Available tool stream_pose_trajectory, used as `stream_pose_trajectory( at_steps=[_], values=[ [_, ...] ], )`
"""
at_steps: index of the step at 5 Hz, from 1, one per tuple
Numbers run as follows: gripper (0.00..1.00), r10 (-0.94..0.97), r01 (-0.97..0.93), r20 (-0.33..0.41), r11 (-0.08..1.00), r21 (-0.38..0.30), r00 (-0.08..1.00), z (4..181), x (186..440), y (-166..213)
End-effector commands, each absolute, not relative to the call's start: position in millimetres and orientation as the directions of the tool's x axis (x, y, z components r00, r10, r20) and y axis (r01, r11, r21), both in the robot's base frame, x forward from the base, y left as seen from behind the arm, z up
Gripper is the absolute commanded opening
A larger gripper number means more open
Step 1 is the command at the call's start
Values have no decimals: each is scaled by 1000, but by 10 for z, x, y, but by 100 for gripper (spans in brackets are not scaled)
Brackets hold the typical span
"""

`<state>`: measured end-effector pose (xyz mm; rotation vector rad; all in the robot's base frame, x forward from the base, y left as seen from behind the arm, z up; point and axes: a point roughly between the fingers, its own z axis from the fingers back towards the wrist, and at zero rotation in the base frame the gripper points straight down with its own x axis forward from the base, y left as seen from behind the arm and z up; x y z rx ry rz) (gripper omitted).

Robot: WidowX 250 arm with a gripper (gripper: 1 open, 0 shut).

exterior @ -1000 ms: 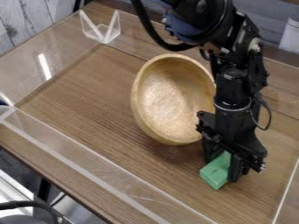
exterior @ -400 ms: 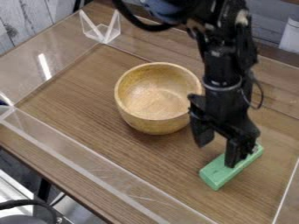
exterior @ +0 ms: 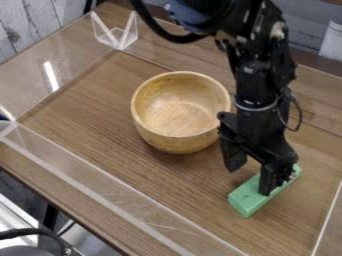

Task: Remove the green block from inside the brown bowl and put it on the table

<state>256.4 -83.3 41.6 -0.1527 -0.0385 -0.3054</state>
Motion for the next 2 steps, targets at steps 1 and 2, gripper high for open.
stream_pose_trajectory(
  at_steps=[1,2],
  values=[
    [100,-293,307,111,942,-134,950,567,2623,-820],
    [100,-290,305,120,943,-130,949,630,2614,-793]
  ],
)
